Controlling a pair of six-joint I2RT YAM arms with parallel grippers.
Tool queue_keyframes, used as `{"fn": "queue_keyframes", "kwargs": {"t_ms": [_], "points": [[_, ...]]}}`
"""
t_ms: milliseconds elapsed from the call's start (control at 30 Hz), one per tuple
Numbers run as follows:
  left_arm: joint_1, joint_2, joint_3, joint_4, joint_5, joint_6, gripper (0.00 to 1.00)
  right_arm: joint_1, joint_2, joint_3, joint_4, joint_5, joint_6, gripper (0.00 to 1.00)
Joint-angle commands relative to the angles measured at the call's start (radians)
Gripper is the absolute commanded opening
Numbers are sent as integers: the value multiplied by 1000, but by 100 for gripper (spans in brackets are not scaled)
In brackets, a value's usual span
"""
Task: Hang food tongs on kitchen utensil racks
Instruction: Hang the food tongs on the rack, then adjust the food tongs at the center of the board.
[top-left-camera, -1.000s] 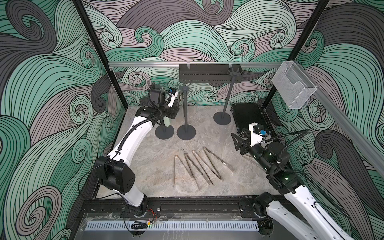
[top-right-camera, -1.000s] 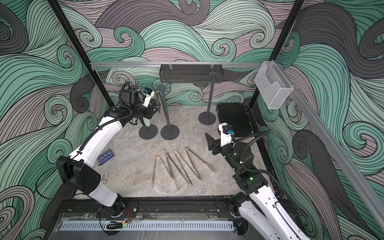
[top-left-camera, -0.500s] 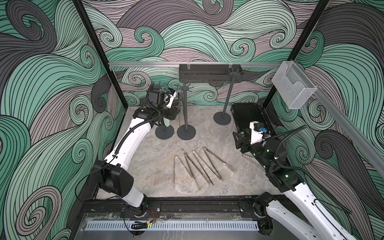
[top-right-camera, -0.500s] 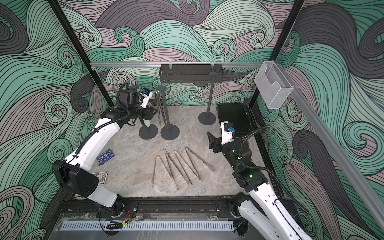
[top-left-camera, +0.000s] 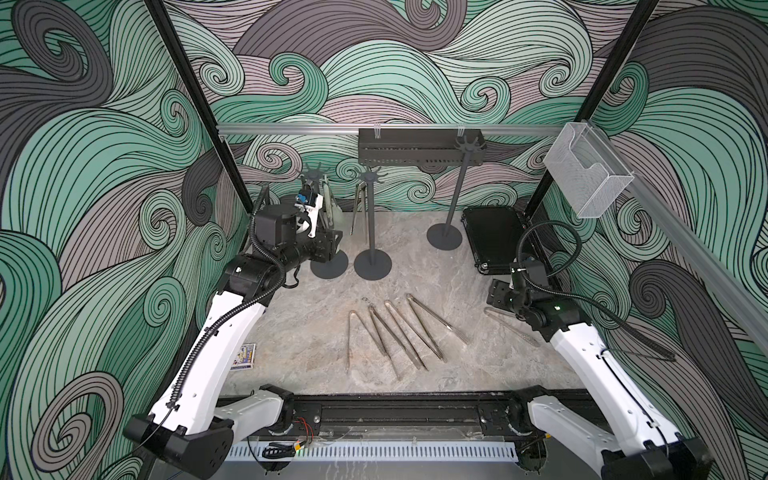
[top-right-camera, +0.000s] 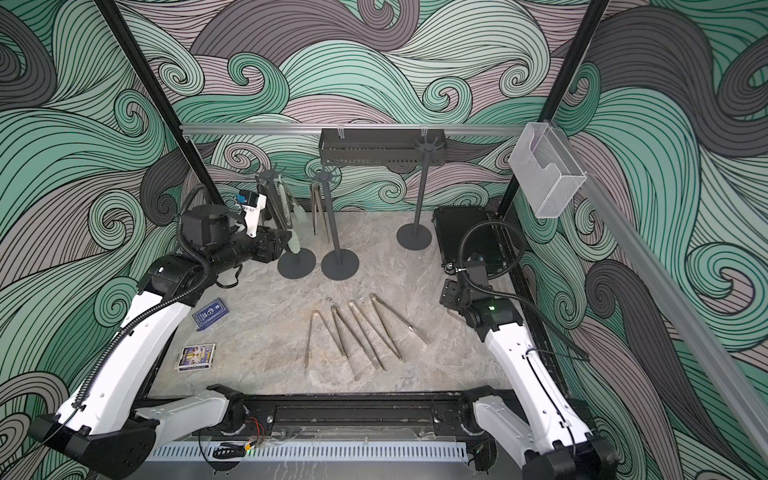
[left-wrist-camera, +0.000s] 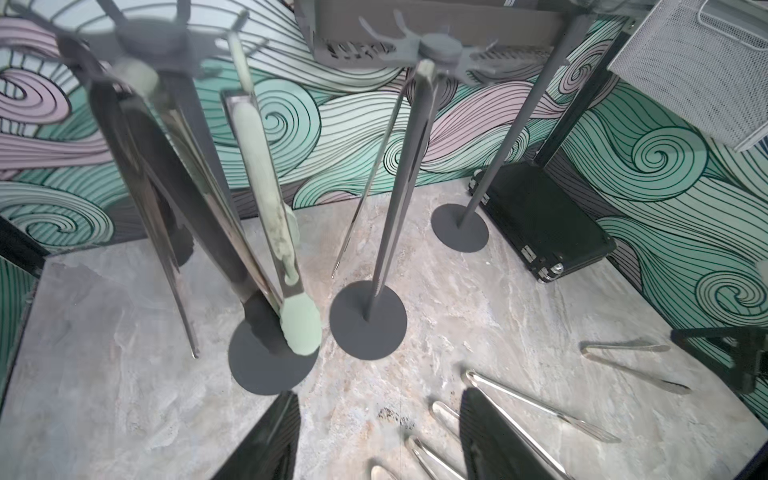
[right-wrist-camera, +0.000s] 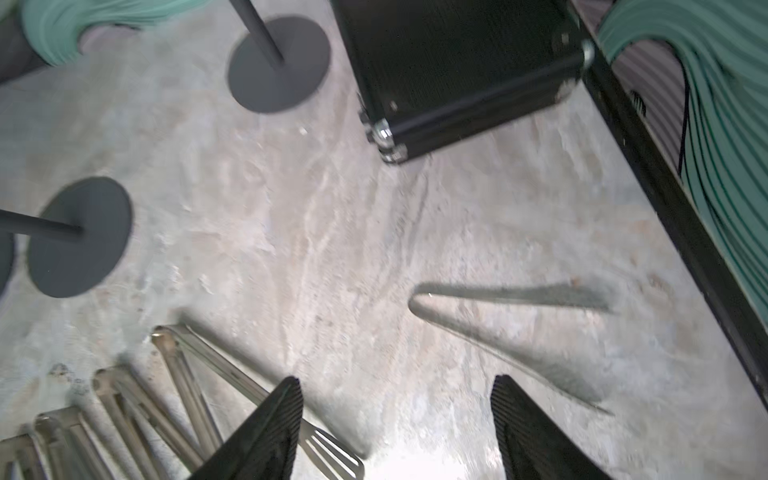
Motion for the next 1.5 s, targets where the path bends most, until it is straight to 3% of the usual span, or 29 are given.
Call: {"fn": "queue_keyframes", "kwargs": {"t_ms": [0,200,400,633,1133,1467], "points": [[-4,-37,-65,-20,65,-64,62,-38,52,-29,-77,-50,32,73],[-4,-77,-122,21,128,-84,62,-54,231,-34,-48,-26,-31,74],[-4,-96,-147,38,125,-82,62,-55,364,-20,58,4,-85,74],[-4,-97,-166,42,121,-76,62,-61,531,22,145,-42,-118,74],[-4,-95,-165,42,98,-60,62,-66,656,72,211,-131,-146,71],[-4,-87,-158,38,90,-52,62,-55,671,124,215,-318,-87,69]]}}
